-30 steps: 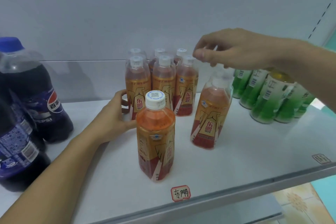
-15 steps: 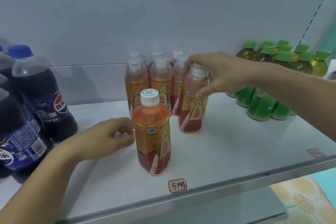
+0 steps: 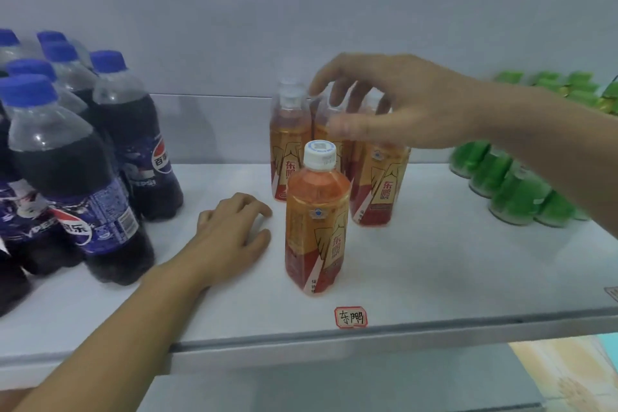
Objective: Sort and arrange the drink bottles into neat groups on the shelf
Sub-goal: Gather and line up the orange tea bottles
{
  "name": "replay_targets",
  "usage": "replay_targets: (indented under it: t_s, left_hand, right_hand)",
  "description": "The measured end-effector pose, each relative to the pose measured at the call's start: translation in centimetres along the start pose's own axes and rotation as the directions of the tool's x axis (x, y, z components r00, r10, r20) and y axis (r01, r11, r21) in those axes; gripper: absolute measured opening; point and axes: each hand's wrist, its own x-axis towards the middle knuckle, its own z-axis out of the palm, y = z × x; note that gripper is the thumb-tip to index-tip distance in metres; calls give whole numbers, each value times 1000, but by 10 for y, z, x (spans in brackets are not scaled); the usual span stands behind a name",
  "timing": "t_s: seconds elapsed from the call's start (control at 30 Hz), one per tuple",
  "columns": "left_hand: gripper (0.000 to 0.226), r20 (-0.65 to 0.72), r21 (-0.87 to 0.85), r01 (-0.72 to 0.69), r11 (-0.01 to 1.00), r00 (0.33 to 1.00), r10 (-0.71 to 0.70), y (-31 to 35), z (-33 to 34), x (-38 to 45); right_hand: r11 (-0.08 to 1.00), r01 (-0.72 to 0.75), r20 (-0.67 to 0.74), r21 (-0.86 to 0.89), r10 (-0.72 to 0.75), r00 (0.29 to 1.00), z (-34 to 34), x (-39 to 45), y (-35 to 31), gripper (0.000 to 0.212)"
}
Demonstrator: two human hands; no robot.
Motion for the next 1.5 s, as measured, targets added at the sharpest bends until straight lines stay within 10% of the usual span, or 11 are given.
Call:
replay_targets:
  t_s: [0.13,1.0,1.2,1.5]
  left_hand:
    - [30,-38,-10,-21,1000,999,20,-5,2,-3]
    - [31,-33,38,-1,999,999,3,5,-1,-11]
    - [40,-111,-49,1,999,994,-6,18,-2,-73]
    - [17,-358,-183,227,956,891,-280,-21,-66,-187]
  right_hand:
    - [987,163,337,-16,-148,930,29,5,-27,67]
    - [840,-37,-39,-542,18,999,49,25,13,50]
    - [999,29,-295,-17,-33,955,97,-9,-25,45]
    - [780,194,-284,594,-22,959,199,10,-134,35]
